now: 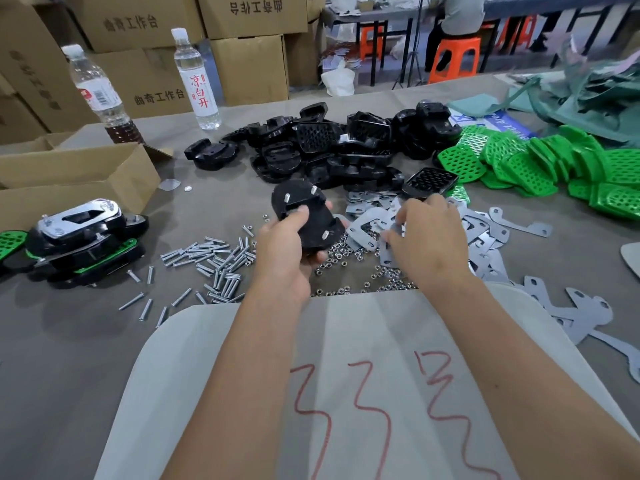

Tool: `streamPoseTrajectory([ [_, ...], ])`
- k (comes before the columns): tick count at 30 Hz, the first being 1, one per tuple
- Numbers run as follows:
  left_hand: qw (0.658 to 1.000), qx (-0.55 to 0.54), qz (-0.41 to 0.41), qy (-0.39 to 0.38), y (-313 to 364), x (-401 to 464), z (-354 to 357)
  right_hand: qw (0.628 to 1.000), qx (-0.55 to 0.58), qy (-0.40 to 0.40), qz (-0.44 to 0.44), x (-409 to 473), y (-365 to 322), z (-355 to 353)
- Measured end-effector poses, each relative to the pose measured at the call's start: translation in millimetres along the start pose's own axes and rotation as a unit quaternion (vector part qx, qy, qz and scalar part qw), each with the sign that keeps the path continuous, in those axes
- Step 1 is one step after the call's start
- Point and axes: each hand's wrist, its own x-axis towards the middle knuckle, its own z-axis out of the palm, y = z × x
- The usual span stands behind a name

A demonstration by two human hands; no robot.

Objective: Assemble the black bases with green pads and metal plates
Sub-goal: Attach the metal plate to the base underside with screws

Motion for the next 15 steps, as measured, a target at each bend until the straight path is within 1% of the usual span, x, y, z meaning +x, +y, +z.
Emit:
streamPoseTrajectory([
  [2, 1.000, 0.006, -0.015, -0.022, -3.3, -2.5, 2.6, 1.000, 0.007, -0.004, -0.012, 1.0, 2.7, 0.2],
  [3, 0.999, 0.015, -0.016, -0.031, -4.6, -3.5, 3.5, 0.999, 0.020, 0.012, -0.024, 2.5, 3.9, -1.0],
  [4, 0.999, 0.022, -0.016, -0.038, -5.1, -4.6, 4.0, 0.998, 0.045, 0.042, -0.032, 3.5, 5.1, -2.9],
  [5, 0.999, 0.027, -0.016, -0.044, -5.3, -5.1, 4.0, 0.992, 0.081, 0.091, -0.037, 4.4, 6.5, -5.5],
  [7, 0.998, 0.030, -0.020, -0.056, -4.7, -5.1, 3.3, 0.959, 0.193, 0.204, -0.041, 4.8, 10.2, -10.8],
  [8, 0.997, 0.034, -0.023, -0.061, -4.0, -4.7, 2.6, 0.938, 0.255, 0.233, -0.039, 4.4, 12.3, -12.2],
  [9, 0.997, 0.043, -0.024, -0.063, -3.8, -3.7, 1.8, 0.919, 0.314, 0.236, -0.035, 3.3, 13.4, -12.4],
  [10, 0.996, 0.054, -0.023, -0.065, -3.5, -3.1, 0.9, 0.900, 0.377, 0.217, -0.024, 2.9, 13.9, -11.4],
  [11, 0.996, 0.065, -0.022, -0.065, -3.8, -2.4, 0.4, 0.874, 0.450, 0.182, -0.005, 3.2, 13.4, -9.2],
  [13, 0.995, 0.073, -0.022, -0.066, -5.4, -1.4, -0.2, 0.803, 0.589, 0.081, 0.047, 4.6, 10.1, -6.0],
  [15, 0.994, 0.079, -0.025, -0.069, -7.3, -1.4, 0.2, 0.746, 0.662, 0.004, 0.070, 4.5, 8.5, -5.7],
])
